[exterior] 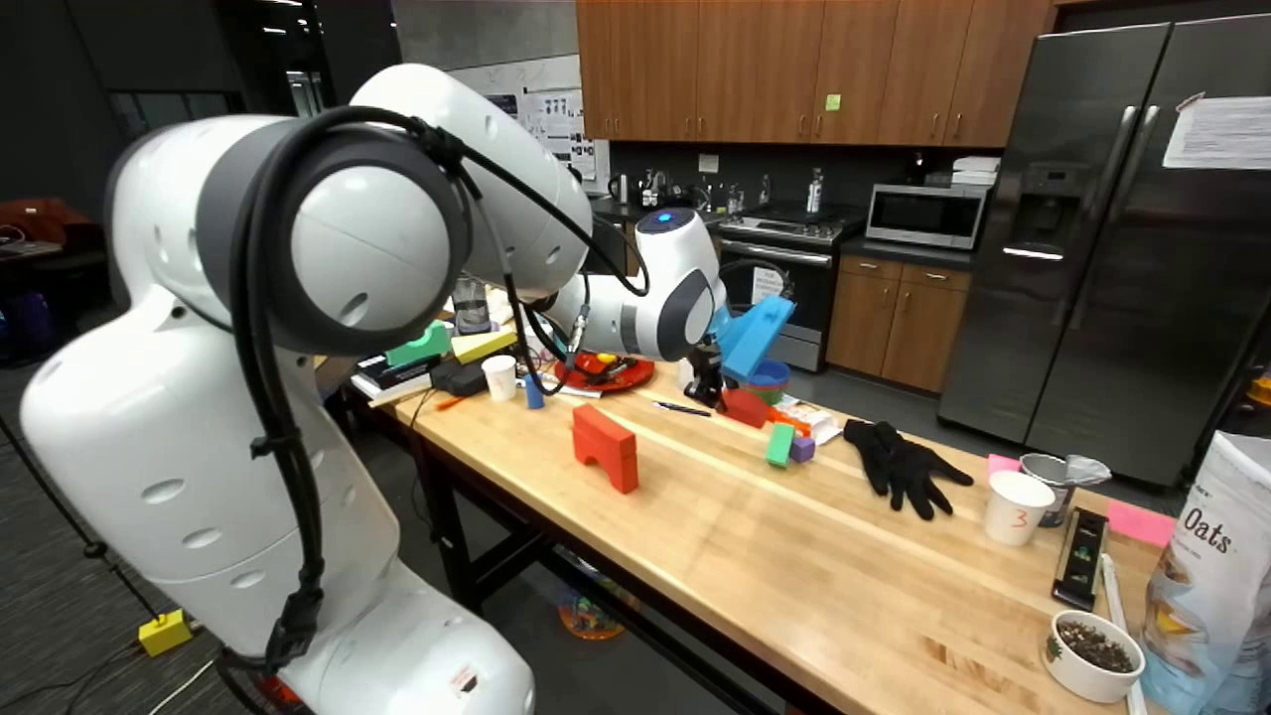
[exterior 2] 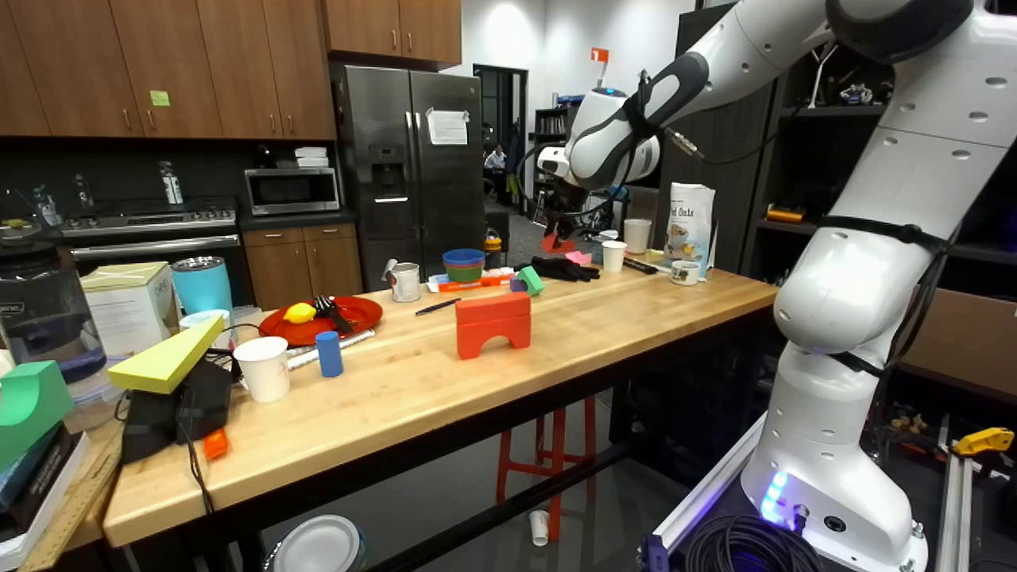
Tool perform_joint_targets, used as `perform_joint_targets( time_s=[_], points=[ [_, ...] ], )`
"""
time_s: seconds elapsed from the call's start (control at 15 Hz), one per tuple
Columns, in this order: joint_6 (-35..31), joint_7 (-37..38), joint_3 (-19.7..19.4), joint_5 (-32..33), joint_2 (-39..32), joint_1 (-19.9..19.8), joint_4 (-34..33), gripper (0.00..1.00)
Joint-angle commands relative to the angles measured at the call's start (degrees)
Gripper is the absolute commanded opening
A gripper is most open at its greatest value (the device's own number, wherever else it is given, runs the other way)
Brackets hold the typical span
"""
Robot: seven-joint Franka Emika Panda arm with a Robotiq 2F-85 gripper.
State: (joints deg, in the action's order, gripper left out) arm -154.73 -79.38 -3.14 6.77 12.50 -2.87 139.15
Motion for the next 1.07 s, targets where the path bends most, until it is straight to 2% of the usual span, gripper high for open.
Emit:
perform_joint_targets(
  time_s=[0.0,0.4,0.8,0.87,1.0],
  points=[
    [-2.0,3.4,-0.9,-3.7,6.2,3.2,6.9,0.15],
    [-1.4,10.3,-0.3,-2.9,11.6,5.9,11.0,0.15],
    [0.3,12.5,0.5,3.4,11.6,5.2,7.4,0.15],
    [-1.1,12.4,-0.7,2.0,11.0,6.5,9.0,0.40],
    [-0.9,12.5,-0.6,3.1,11.0,6.4,8.1,0.40]
  ],
)
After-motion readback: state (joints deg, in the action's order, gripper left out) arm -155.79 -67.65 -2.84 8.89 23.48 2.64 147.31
